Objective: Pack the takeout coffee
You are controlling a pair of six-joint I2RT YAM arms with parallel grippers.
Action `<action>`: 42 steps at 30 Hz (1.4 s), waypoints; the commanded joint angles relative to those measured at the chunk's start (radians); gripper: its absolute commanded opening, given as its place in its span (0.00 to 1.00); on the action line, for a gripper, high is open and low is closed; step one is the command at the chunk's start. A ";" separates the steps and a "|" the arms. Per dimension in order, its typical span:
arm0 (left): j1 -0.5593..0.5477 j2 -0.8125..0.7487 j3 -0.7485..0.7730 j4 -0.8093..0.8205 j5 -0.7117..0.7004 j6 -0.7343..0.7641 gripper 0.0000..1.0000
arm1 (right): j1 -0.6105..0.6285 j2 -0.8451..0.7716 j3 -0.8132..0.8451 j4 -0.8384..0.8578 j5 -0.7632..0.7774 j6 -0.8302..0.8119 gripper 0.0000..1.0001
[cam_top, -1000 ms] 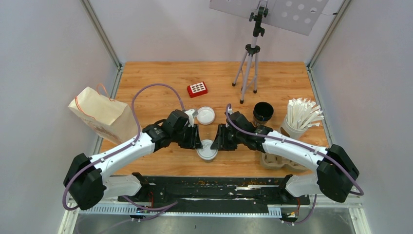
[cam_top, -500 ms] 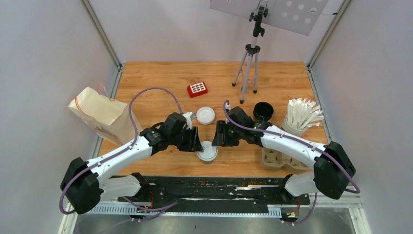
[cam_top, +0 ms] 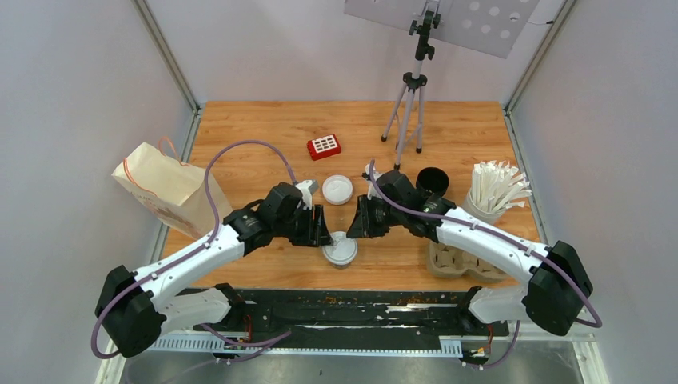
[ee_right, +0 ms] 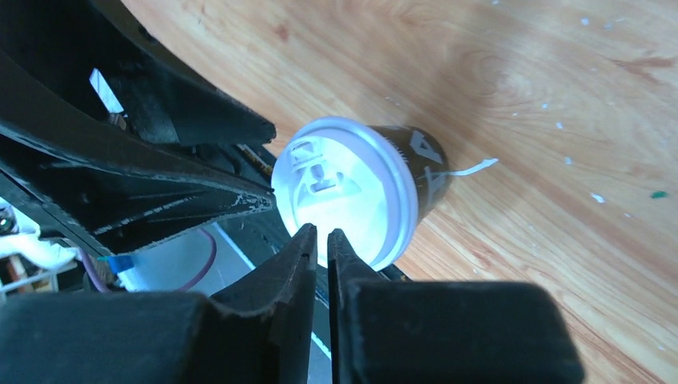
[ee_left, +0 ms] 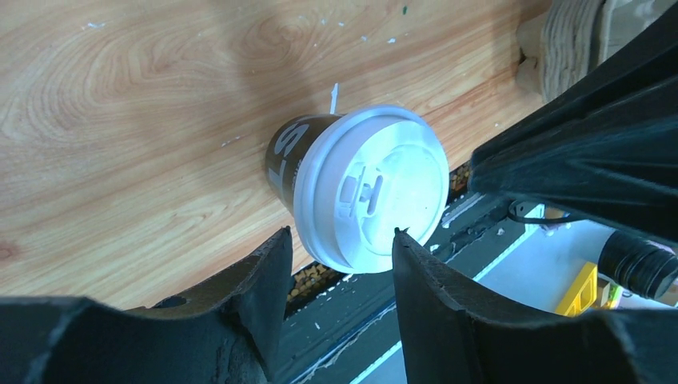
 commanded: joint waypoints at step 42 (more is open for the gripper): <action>0.042 0.042 -0.046 -0.060 -0.116 0.104 0.40 | 0.015 0.114 -0.137 0.168 -0.132 -0.042 0.10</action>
